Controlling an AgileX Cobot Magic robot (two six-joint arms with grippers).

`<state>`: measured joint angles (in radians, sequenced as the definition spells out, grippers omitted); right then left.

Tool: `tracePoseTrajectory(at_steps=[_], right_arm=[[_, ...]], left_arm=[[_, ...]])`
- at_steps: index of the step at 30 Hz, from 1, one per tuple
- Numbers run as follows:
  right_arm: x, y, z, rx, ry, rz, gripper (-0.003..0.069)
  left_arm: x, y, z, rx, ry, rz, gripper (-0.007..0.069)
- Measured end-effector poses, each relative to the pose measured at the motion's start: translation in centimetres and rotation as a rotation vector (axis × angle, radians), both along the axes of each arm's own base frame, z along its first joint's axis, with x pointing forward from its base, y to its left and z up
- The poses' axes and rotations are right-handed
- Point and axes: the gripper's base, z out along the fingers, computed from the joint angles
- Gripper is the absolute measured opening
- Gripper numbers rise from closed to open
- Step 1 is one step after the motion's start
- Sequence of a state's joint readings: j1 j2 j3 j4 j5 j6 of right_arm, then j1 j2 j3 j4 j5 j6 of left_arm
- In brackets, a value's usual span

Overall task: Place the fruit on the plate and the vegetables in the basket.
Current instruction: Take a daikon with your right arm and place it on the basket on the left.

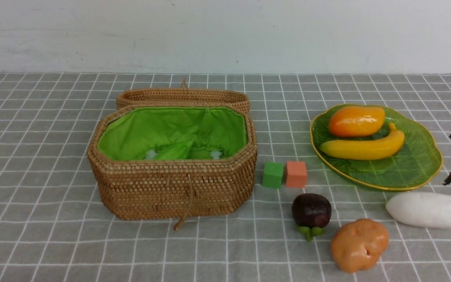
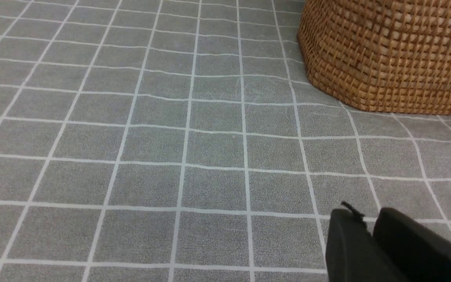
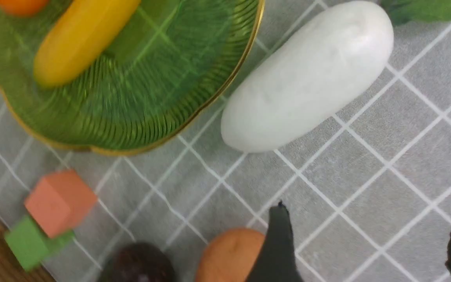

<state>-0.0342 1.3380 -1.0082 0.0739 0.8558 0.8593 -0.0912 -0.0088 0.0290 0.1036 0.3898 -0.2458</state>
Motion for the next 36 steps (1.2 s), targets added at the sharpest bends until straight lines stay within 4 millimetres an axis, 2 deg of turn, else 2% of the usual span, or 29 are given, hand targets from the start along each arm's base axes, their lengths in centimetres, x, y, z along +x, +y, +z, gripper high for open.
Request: tracePoseTrajectory(at_steps=[2, 5, 14, 25, 36], right_arm=[[0.2, -1.2, -1.3, 0.076, -0.024, -0.134, 0.0539], [0.6, -2.1, -2.6, 0.105, -0.067, -0.215, 0.0545], [2.1, -2.4, -5.3, 0.143, -0.071, -0.271, 0.0617], [3.5, -2.7, -7.4, 0.242, -0.056, -0.471, 0.0591], [4.6, -2.9, -10.1, 0.256, -0.006, -0.536, 0.0590]], left_arm=[[0.0, 0.0, 0.0, 0.000, 0.000, 0.000, 0.0099], [0.0, 0.0, 0.0, 0.000, 0.000, 0.000, 0.0103], [0.0, 0.0, 0.0, 0.000, 0.000, 0.000, 0.0104], [0.0, 0.0, 0.0, 0.000, 0.000, 0.000, 0.0113], [0.0, 0.0, 0.0, 0.000, 0.000, 0.000, 0.0117]])
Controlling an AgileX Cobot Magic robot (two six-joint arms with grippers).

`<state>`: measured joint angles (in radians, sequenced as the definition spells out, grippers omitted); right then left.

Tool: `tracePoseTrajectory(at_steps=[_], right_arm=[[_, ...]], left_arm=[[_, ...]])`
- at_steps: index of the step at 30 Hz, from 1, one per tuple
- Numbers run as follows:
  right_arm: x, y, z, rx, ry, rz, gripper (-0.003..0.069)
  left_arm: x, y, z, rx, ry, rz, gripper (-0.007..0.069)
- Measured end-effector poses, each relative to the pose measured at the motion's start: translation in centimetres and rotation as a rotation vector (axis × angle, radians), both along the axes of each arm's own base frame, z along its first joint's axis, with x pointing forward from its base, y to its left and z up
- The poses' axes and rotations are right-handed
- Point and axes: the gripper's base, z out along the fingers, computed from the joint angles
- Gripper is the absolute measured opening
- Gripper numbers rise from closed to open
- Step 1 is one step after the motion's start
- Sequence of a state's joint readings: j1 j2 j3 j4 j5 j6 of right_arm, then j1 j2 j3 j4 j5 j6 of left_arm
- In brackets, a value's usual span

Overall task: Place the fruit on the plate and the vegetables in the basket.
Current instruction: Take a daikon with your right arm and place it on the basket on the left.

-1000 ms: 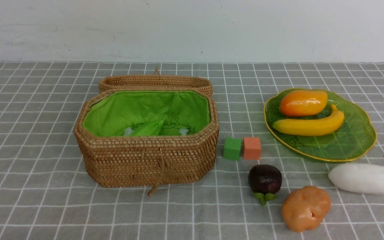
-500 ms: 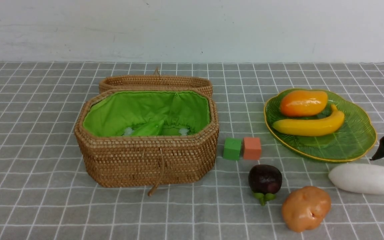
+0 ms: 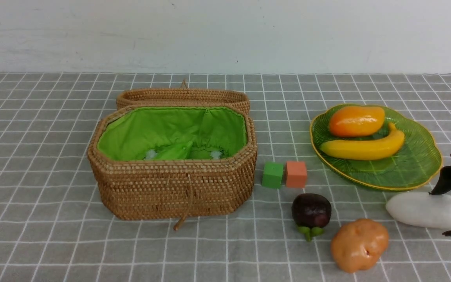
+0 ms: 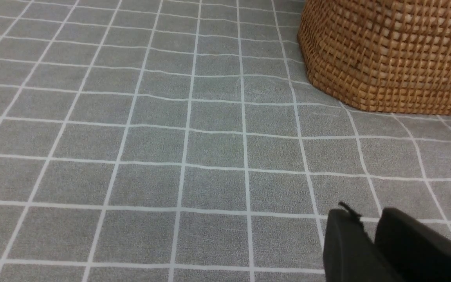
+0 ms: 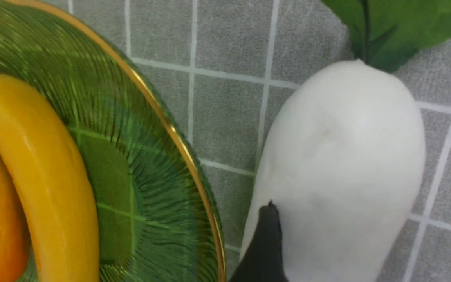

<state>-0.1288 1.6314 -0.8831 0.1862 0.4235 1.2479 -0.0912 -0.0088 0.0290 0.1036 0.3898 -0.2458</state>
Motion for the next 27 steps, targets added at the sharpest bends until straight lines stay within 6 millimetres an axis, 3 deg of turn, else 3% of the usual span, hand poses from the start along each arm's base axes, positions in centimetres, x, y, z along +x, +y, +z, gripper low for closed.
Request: tracePoseTrajectory(at_steps=[10, 17, 22, 27], right_arm=[[0.3, -0.1, -2.2, 0.004, 0.078, 0.007, 0.0556], [-0.4, -0.2, -1.9, -0.053, 0.138, 0.089, 0.0526], [-1.2, -0.7, 0.4, -0.181, 0.092, 0.231, 0.0526], [-1.8, 0.0, 6.0, -0.377, -0.175, 0.433, 0.0526]], left_arm=[[0.0, 0.0, 0.0, 0.000, 0.000, 0.000, 0.0128], [0.0, 0.0, 0.0, 0.000, 0.000, 0.000, 0.0131], [0.0, 0.0, 0.0, 0.000, 0.000, 0.000, 0.0134], [0.0, 0.0, 0.0, 0.000, 0.000, 0.000, 0.0141]])
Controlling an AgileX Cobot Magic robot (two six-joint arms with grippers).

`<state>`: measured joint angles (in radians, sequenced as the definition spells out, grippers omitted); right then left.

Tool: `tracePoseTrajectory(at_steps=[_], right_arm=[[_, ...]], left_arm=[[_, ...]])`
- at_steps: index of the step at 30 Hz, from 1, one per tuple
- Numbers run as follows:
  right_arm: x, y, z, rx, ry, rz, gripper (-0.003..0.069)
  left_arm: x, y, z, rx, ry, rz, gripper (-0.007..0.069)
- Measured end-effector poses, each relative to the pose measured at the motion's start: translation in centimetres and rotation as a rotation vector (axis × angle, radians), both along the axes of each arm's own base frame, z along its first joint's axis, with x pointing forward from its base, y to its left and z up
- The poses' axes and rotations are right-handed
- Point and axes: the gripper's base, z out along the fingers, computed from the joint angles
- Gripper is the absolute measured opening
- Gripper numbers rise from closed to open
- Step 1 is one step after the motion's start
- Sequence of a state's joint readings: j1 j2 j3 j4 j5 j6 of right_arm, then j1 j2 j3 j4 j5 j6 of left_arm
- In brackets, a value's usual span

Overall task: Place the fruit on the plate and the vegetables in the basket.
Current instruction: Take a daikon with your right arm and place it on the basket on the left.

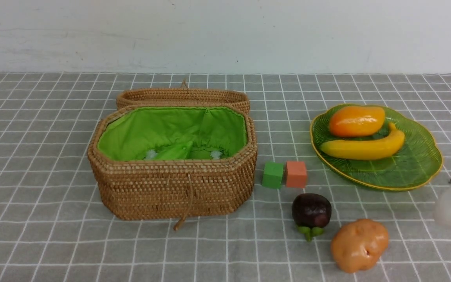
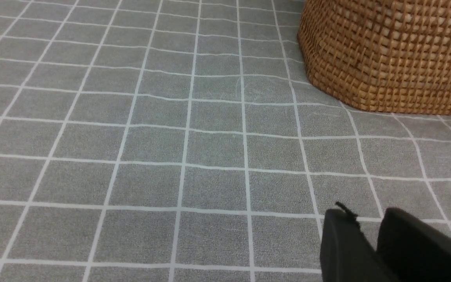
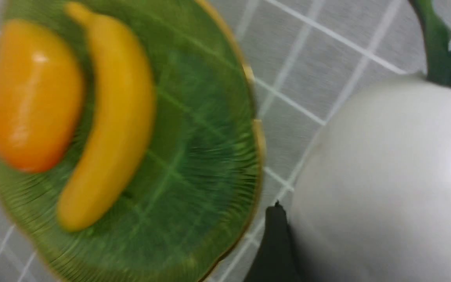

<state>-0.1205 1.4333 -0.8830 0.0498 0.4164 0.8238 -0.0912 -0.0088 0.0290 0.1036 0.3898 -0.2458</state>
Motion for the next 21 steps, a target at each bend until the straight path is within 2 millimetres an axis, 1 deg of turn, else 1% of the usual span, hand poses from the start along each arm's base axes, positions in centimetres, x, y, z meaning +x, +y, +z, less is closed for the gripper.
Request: tracePoseTrajectory(at_steps=[2, 3, 4, 5, 6, 7, 8, 9, 10, 11, 12, 13, 14, 18, 21], right_arm=[[-0.2, 1.2, 1.8, -0.054, -0.097, 0.108, 0.0526], [-0.2, 2.4, 3.0, -0.092, -0.151, 0.202, 0.0526], [-0.1, 3.2, 3.8, -0.106, -0.182, 0.251, 0.0526], [-0.1, 3.4, 4.0, -0.114, -0.190, 0.274, 0.0526], [0.4, 5.3, 5.5, -0.124, -0.251, 0.373, 0.0526], [0.8, 6.3, 6.1, -0.142, -0.274, 0.440, 0.0526], [1.5, 8.2, 7.3, -0.150, -0.323, 0.531, 0.0526], [1.9, 9.4, 7.9, -0.147, -0.350, 0.584, 0.0526], [2.4, 10.5, 8.2, -0.165, -0.364, 0.648, 0.0526], [2.9, 11.7, 9.0, -0.177, -0.398, 0.708, 0.0526], [3.7, 13.5, 9.4, -0.195, -0.426, 0.797, 0.0526], [4.5, 15.4, 10.3, -0.209, -0.475, 0.877, 0.0526], [4.8, 15.9, 10.1, -0.222, -0.478, 0.907, 0.0526], [7.5, 21.5, 10.6, -0.227, -0.591, 1.117, 0.0526], [8.6, 24.3, 10.6, -0.196, -0.639, 1.205, 0.0526]], left_arm=[[0.0, 0.0, 0.0, 0.000, 0.000, 0.000, 0.0143], [0.0, 0.0, 0.0, 0.000, 0.000, 0.000, 0.0145], [0.0, 0.0, 0.0, 0.000, 0.000, 0.000, 0.0145], [0.0, 0.0, 0.0, 0.000, 0.000, 0.000, 0.0146], [0.0, 0.0, 0.0, 0.000, 0.000, 0.000, 0.0147], [0.0, 0.0, 0.0, 0.000, 0.000, 0.000, 0.0148], [0.0, 0.0, 0.0, 0.000, 0.000, 0.000, 0.0148], [0.0, 0.0, 0.0, 0.000, 0.000, 0.000, 0.0150], [0.0, 0.0, 0.0, 0.000, 0.000, 0.000, 0.0151], [0.0, 0.0, 0.0, 0.000, 0.000, 0.000, 0.0153], [0.0, 0.0, 0.0, 0.000, 0.000, 0.000, 0.0155], [0.0, 0.0, 0.0, 0.000, 0.000, 0.000, 0.0155], [0.0, 0.0, 0.0, 0.000, 0.000, 0.000, 0.0155], [0.0, 0.0, 0.0, 0.000, 0.000, 0.000, 0.0159], [0.0, 0.0, 0.0, 0.000, 0.000, 0.000, 0.0163]])
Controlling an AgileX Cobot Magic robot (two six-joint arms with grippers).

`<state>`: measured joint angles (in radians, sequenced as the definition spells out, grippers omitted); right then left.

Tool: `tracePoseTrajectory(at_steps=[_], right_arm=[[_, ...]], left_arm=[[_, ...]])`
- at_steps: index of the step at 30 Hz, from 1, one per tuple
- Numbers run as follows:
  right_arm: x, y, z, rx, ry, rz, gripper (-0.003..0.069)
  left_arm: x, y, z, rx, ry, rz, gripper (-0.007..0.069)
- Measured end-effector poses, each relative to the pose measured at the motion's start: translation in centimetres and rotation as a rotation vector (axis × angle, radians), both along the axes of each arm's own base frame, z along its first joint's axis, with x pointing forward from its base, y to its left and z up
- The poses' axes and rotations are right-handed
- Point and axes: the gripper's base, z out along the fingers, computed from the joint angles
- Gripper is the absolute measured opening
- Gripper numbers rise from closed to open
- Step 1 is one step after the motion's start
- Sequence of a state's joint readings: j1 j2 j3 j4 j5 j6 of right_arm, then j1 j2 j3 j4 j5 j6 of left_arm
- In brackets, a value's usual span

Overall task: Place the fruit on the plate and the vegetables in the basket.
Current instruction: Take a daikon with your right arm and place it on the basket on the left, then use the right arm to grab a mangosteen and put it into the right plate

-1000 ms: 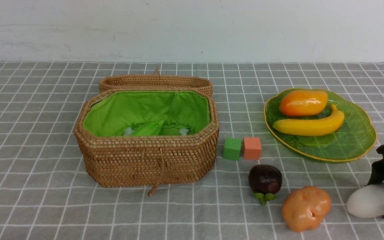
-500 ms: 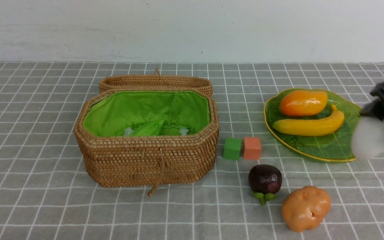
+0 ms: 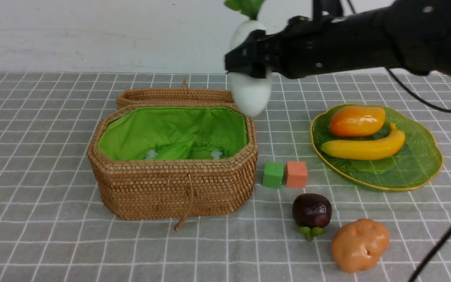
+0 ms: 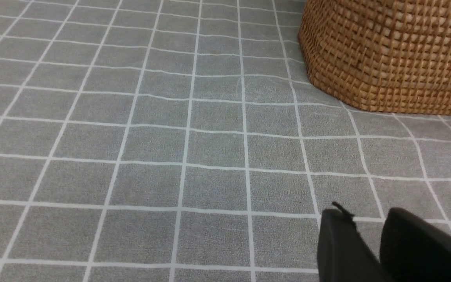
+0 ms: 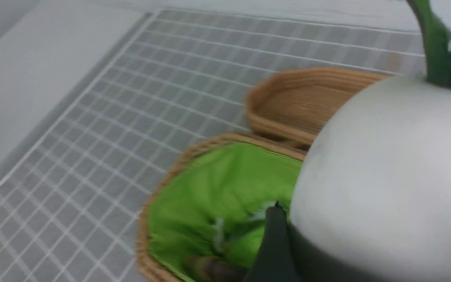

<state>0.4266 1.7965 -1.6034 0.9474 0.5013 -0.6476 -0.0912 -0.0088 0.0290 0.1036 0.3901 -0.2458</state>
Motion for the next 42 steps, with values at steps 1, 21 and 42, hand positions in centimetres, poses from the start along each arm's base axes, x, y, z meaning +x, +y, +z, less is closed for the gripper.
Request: tracePoseTrajectory(at_steps=[1, 21, 42], right_arm=[[0.4, 0.9, -0.3, 0.001, -0.004, 0.032, 0.0526], [1.3, 3.7, -4.7, -0.149, 0.102, 0.229, 0.0674], [-4.8, -4.8, -9.6, -0.467, 0.681, -0.272, 0.0643]], left_arm=[[0.0, 0.0, 0.0, 0.000, 0.000, 0.000, 0.0165], [0.0, 0.0, 0.0, 0.000, 0.000, 0.000, 0.0183], [0.0, 0.0, 0.0, 0.000, 0.000, 0.000, 0.0195]])
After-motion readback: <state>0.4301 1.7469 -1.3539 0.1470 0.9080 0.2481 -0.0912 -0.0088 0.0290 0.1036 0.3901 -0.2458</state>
